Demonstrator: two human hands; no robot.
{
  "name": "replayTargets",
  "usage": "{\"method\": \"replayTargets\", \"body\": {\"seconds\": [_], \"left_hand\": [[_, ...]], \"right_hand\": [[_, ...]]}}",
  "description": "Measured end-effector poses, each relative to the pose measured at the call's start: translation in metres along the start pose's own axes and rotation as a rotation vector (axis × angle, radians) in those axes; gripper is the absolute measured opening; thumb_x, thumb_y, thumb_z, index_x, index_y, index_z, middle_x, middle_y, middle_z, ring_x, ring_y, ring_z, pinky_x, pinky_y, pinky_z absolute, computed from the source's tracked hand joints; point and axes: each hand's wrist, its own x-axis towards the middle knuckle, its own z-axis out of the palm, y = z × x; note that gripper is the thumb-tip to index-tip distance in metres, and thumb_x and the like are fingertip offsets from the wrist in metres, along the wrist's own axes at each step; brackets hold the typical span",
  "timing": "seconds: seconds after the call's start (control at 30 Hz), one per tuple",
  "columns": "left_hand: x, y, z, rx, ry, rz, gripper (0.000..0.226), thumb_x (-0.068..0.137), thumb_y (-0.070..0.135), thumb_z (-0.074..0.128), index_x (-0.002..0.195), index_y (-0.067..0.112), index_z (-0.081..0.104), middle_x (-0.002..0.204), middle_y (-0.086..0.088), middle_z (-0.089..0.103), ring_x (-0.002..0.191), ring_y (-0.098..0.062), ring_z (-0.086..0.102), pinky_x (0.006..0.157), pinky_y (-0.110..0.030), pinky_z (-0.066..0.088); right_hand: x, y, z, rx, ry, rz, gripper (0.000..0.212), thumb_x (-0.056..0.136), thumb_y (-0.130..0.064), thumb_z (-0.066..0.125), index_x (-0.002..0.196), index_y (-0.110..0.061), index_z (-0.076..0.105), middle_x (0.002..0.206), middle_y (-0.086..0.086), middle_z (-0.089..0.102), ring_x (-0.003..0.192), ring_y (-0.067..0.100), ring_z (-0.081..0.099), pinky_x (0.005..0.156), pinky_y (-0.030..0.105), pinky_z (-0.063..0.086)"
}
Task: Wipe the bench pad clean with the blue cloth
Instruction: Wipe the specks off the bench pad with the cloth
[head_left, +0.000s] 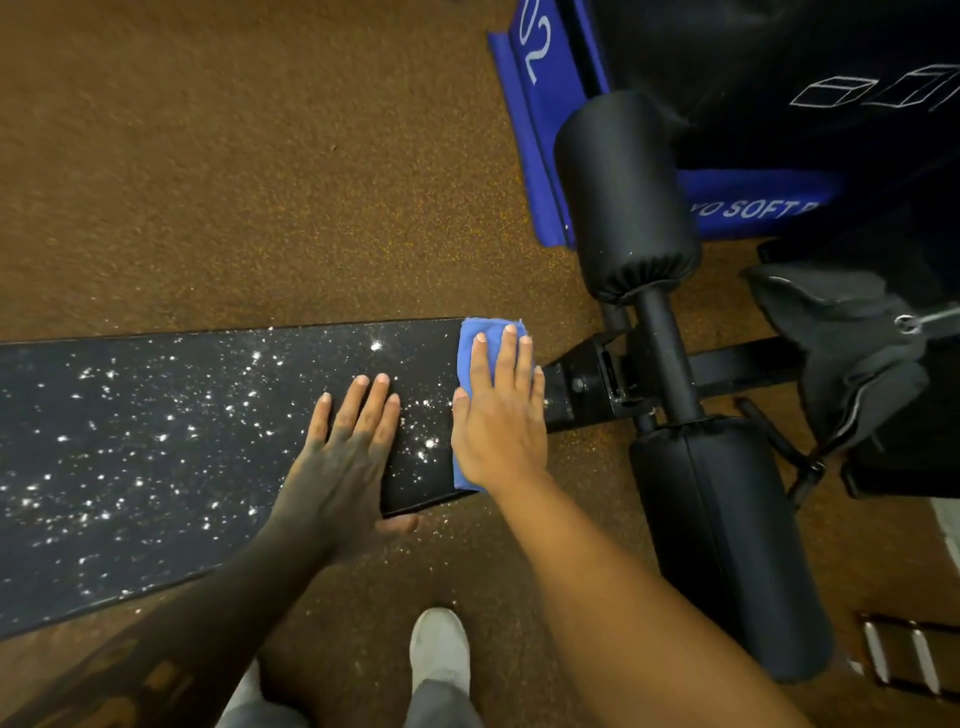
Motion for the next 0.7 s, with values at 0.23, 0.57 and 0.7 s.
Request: {"method": "replayTargets", "body": {"seconds": [0.23, 0.57, 0.7], "left_hand": [[-0.003, 0.000, -0.001, -0.003, -0.001, -0.039, 0.134, 0.062, 0.090, 0.042, 0.155, 0.002, 0.004, 0.166, -0.020, -0.002, 0.154, -0.036, 0.000, 0.122, -0.057, 0.007], [-0.005, -0.003, -0.003, -0.061, -0.029, -0.100, 0.137, 0.059, 0.095, 0.036, 0.157, 0.007, -0.004, 0.166, -0.017, -0.014, 0.153, -0.035, -0.013, 0.123, -0.060, 0.005], [-0.002, -0.002, -0.005, -0.062, -0.034, -0.108, 0.140, 0.056, 0.097, 0.036, 0.155, 0.010, -0.011, 0.165, -0.016, -0.020, 0.152, -0.035, -0.018, 0.123, -0.061, 0.001]], "right_hand": [[-0.016, 0.013, -0.001, -0.008, -0.028, -0.102, 0.063, 0.102, -0.036, 0.028, 0.157, -0.017, 0.005, 0.165, 0.013, -0.008, 0.152, 0.029, -0.012, 0.123, 0.049, 0.006], [-0.025, 0.003, -0.001, -0.061, -0.048, -0.211, 0.063, 0.100, -0.039, 0.018, 0.158, -0.020, 0.004, 0.166, 0.011, -0.004, 0.152, 0.029, -0.012, 0.122, 0.051, 0.004], [-0.001, 0.006, 0.000, -0.072, -0.034, -0.212, 0.062, 0.101, -0.038, 0.028, 0.157, -0.021, 0.008, 0.166, 0.011, -0.002, 0.152, 0.029, -0.010, 0.121, 0.052, 0.006]]}}
